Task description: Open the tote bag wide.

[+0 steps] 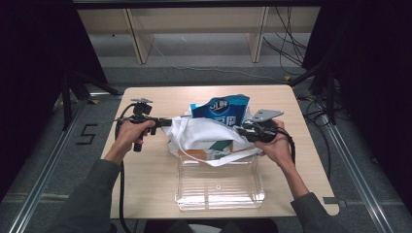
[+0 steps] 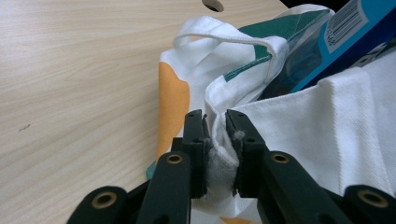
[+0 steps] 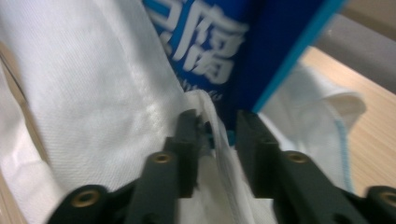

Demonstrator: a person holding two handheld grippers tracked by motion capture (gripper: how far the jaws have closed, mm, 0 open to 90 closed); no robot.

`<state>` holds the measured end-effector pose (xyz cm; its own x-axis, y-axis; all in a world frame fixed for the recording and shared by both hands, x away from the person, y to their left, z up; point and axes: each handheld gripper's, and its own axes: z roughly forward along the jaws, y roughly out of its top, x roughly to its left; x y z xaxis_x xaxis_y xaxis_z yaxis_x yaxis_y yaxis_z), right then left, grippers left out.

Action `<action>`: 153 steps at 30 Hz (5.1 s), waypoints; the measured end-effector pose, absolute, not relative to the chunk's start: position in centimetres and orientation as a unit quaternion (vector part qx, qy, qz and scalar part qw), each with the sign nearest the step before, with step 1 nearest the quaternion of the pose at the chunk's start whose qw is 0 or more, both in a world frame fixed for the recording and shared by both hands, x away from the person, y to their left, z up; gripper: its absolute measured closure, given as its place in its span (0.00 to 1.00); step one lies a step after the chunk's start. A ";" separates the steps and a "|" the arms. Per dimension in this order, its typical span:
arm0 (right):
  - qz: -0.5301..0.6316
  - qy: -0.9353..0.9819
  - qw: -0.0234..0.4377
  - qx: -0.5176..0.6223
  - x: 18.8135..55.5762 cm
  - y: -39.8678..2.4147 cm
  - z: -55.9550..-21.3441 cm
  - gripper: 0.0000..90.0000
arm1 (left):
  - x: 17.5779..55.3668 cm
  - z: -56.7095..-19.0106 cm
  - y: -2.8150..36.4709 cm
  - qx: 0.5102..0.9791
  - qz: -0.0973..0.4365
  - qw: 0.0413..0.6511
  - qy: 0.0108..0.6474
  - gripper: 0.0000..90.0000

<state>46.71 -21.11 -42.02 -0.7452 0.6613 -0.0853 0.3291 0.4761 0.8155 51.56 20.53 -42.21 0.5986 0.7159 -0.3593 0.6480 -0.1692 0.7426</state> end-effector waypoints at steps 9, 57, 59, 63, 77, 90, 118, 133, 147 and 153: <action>0.436 0.840 0.170 0.273 42.0 -23.6 -39.8 0.61 | 51.6 -43.2 20.7 0.755 0.025 0.468 0.459 0.87; 0.376 0.814 0.192 0.399 50.6 -24.6 -47.1 0.99 | 54.5 -47.7 20.0 0.751 0.037 0.445 0.487 0.87; 0.369 0.818 0.185 0.401 50.8 -24.5 -47.7 0.99 | 54.5 -48.2 19.7 0.751 0.039 0.443 0.488 0.87; 0.353 0.826 0.179 0.402 50.7 -24.4 -48.3 0.99 | 54.5 -48.8 19.6 0.760 0.044 0.434 0.482 0.87; 0.386 0.809 0.187 0.402 49.9 -25.0 -46.2 0.69 | 54.2 -48.4 19.6 0.774 0.062 0.425 0.466 0.78; 0.458 0.822 0.144 0.306 47.0 -20.2 -41.1 0.60 | 55.6 -43.6 17.7 0.770 0.065 0.457 0.440 0.55; 0.302 0.926 0.009 0.227 51.7 -14.2 -45.9 1.00 | 58.3 -46.6 14.8 0.813 0.078 0.373 0.441 0.96; 0.402 0.861 0.105 0.293 48.1 -20.7 -40.3 0.76 | 50.3 -42.0 18.1 0.786 0.023 0.470 0.402 0.55; 0.407 0.845 0.122 0.324 47.4 -24.9 -41.2 0.75 | 48.4 -45.6 17.0 0.793 -0.007 0.469 0.389 0.92; 0.387 0.845 0.139 0.342 47.9 -25.4 -42.2 0.77 | 49.2 -47.8 15.4 0.802 0.038 0.442 0.400 0.96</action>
<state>47.85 -25.37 -42.18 -0.7269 0.6861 0.0300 0.4708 0.4661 0.7491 49.21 15.40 -47.85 0.6766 0.6754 -0.2935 0.6086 -0.2885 0.7391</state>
